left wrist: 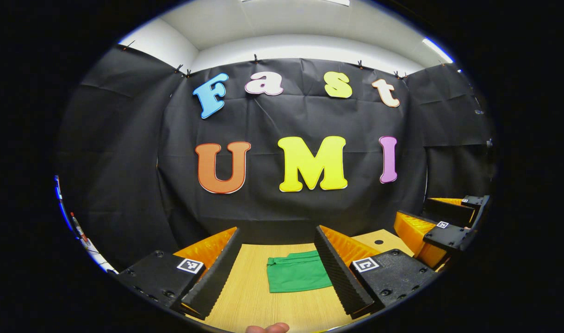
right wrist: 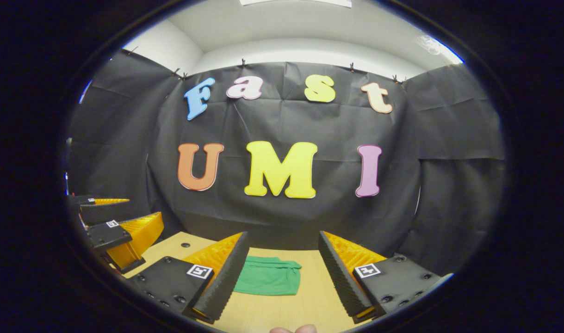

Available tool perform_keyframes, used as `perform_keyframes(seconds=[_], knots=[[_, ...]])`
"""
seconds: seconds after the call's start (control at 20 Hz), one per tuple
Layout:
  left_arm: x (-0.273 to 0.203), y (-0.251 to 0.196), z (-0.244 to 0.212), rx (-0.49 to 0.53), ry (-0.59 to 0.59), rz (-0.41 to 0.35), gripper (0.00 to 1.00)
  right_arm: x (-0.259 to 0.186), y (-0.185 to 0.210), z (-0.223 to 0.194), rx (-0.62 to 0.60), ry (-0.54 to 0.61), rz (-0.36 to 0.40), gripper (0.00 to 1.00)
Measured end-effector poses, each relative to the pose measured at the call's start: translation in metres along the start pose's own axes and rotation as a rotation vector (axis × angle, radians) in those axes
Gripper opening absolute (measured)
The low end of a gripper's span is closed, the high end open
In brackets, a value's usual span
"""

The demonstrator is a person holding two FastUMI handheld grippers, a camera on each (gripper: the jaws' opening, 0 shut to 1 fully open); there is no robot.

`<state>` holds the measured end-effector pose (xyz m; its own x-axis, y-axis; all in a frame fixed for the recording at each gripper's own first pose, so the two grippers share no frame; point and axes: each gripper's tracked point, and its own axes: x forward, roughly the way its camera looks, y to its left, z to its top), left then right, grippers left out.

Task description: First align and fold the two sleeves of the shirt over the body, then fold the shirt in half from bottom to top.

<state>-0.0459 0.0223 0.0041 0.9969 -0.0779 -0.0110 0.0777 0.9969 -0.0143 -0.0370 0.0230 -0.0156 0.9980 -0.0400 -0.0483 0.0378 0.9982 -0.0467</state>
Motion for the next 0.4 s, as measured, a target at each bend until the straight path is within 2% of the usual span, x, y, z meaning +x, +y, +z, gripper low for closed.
perform_keyframes(seconds=[0.25,0.3,0.35,0.4], knots=[[-0.0016,-0.0006,0.005,0.011,-0.011,0.002,1.0,-0.0008,0.0021,0.0066,0.012,-0.006,0.003,0.95],[-0.0012,-0.0015,0.0042,0.011,-0.008,0.002,0.94,-0.0008,0.0019,0.0061,0.012,-0.005,0.007,0.95],[-0.0008,-0.0037,0.0024,0.011,0.001,-0.004,1.0,-0.0006,0.0048,0.005,0.015,-0.001,0.014,0.95],[-0.0001,-0.0063,0.0014,0.008,0.009,-0.006,1.0,-0.0002,0.0061,0.0036,0.018,0.005,0.019,0.95]])
